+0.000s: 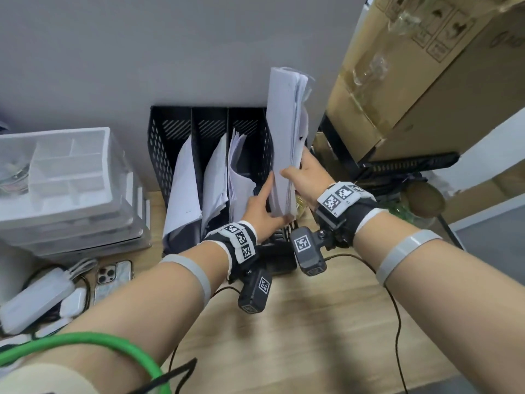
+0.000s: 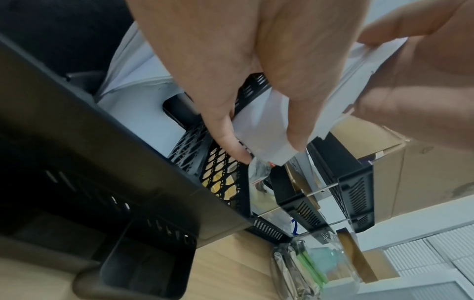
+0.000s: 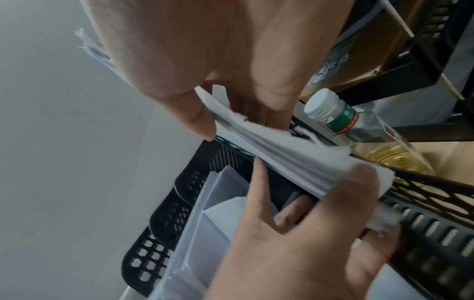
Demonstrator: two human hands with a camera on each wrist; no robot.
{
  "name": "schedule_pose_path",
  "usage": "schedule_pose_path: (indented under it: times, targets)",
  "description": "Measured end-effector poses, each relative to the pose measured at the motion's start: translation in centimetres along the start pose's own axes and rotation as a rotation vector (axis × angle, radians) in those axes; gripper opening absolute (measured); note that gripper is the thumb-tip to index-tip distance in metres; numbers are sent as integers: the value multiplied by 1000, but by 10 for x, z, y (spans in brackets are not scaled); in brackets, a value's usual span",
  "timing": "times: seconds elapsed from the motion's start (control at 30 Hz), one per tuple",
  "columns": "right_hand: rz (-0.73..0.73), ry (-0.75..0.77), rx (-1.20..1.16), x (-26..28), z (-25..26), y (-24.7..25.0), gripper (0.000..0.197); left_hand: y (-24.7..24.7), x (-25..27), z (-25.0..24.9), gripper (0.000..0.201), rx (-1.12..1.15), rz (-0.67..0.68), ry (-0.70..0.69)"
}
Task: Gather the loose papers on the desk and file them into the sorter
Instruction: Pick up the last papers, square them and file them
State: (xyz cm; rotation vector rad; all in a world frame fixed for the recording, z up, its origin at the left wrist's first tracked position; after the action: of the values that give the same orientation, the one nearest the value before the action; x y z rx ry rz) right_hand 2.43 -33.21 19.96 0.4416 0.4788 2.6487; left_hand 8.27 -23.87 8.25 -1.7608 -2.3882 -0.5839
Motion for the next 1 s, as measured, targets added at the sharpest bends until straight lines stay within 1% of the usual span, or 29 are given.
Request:
schedule_pose_path:
  times: [0.13, 0.2, 0.27, 0.33, 0.4, 0.47, 0.5, 0.53, 0.6, 0.63, 0.7, 0.73, 0.8, 0.83, 0.9, 0.93, 1.0]
  targets:
    - [66, -61, 120, 2, -13, -10, 63, -2, -3, 3, 131, 43, -14, -35]
    - [45, -53, 146, 2, -12, -9, 61, -2, -2, 1, 128, 49, -27, -28]
    - [-48, -39, 141, -1, -1, 1, 60, -4, -4, 4, 121, 9, -41, -4]
    - [-165, -21, 131, -5, 15, 14, 60, -7, -5, 7, 118, -10, -45, 3]
    - [-221, -37, 228, -7, 31, 23, 50, -11, -4, 9, 117, -18, -40, 15]
    - [-198, -90, 391, -9, 37, 23, 38, -15, -2, 6, 116, -42, -12, 52]
    - [-184, -111, 442, -7, 37, 21, 37, -16, 0, 5, 117, -53, -3, 60]
    - [-186, -103, 451, -5, 34, 19, 38, -17, 0, 3, 119, -47, -2, 53]
    - [-194, -52, 367, 6, 26, 14, 45, -20, -1, 2, 120, -36, 8, 51]
    - [-194, -22, 298, 14, 21, 10, 46, -20, -2, 1, 117, -66, 12, 73]
    - [-184, 5, 198, 24, 4, 4, 44, -20, -3, 2, 100, -187, -6, 151]
    - [-178, -5, 183, 26, -6, 1, 43, -18, -2, 3, 92, -235, -32, 176]
    - [-159, -81, 208, 27, -25, -1, 47, -15, -1, 5, 80, -279, -48, 191]
    - [-140, -117, 238, 27, -32, -2, 49, -15, -1, 8, 79, -295, -43, 213]
    - [-92, -146, 282, 27, -43, -4, 48, -16, -2, 16, 87, -302, -16, 258]
    - [-74, -135, 284, 27, -45, -5, 46, -17, 0, 16, 91, -279, -3, 258]
    - [-68, -91, 264, 28, -44, -4, 44, -19, 2, 13, 91, -214, -5, 222]
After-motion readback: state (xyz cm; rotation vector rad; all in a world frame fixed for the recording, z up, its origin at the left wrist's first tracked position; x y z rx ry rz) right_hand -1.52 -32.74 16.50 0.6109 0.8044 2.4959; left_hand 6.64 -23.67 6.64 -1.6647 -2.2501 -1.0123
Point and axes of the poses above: each hand's wrist, its own x-axis away from the middle knuckle, its own y-axis out of the back of the hand, z = x × y, the point moved 4 cm from there along -x, towards the middle knuckle, and after that the axes turned 14 degrees about z, right-handed, at the moved point
